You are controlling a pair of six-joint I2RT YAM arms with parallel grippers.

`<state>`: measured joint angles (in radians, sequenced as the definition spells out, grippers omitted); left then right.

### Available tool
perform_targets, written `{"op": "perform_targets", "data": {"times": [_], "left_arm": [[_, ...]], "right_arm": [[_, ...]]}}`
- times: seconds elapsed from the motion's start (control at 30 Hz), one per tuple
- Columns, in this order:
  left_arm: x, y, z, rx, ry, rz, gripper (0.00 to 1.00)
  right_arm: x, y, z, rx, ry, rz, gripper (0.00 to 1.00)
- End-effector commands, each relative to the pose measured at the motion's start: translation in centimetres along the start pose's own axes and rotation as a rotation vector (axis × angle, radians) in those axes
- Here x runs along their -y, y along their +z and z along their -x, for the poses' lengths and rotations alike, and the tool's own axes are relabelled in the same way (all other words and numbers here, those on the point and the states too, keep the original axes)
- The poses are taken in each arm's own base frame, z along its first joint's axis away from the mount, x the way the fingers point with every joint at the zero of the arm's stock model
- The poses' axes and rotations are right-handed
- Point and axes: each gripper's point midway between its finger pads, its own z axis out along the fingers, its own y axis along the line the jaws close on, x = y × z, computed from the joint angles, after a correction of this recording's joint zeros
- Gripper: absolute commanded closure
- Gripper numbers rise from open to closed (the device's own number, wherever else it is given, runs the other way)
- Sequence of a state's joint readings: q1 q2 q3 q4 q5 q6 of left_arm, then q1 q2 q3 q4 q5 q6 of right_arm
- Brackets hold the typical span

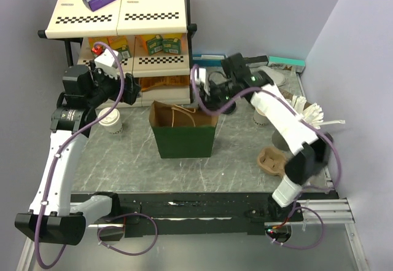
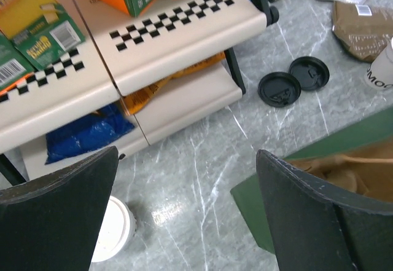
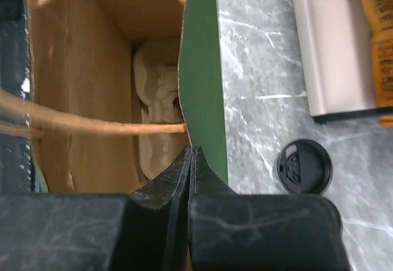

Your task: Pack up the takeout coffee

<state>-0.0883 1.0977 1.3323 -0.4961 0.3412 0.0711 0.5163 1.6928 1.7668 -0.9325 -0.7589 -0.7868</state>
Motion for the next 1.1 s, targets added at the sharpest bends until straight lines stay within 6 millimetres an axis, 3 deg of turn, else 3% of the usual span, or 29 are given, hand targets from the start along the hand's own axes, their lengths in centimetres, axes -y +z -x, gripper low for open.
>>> {"op": "perform_targets", "data": {"times": [0.0, 0.03, 0.1, 0.27, 0.4, 0.6, 0.83, 0.93, 1.07], "left_arm": [[-0.3, 0.5, 0.4, 0.03, 0.021, -0.002, 0.0], [-0.3, 0.7, 0.3, 0.028, 0.02, -0.005, 0.01], [-0.2, 1.0, 0.0, 0.021, 0.019, -0.012, 0.01], [-0.4, 1.6, -0.6, 0.006, 0.012, -0.017, 0.01], [-0.2, 2.1, -1.5, -0.022, -0.005, -0.032, 0.01], [-0.2, 2.7, -3.0, -0.061, -0.008, -0.047, 0.01], [-0.2, 3.2, -4.0, -0.066, 0.008, -0.076, 0.01], [0.1, 3.9, -4.1, -0.068, 0.005, -0.109, 0.0], [-0.1, 4.8, -5.2, -0.095, 0.003, -0.124, 0.01]], "right_arm": [[-0.9, -2.5, 3.9, 0.092, -0.211, -0.209, 1.0], [-1.9, -1.5, 3.1, 0.081, -0.225, -0.198, 1.0], [-2.7, -2.6, 4.2, 0.113, -0.286, -0.25, 1.0], [-5.9, -2.6, 4.4, 0.13, -0.371, -0.252, 1.0], [-7.3, -2.9, 4.4, 0.144, -0.398, -0.271, 1.0], [-9.8, -2.9, 2.7, 0.135, -0.464, -0.259, 1.0], [-12.5, -4.8, 3.9, 0.221, -0.528, -0.256, 1.0], [-14.3, -4.6, 3.9, 0.229, -0.537, -0.207, 1.0], [-15.2, -4.0, 3.5, 0.217, -0.513, -0.189, 1.0]]}}
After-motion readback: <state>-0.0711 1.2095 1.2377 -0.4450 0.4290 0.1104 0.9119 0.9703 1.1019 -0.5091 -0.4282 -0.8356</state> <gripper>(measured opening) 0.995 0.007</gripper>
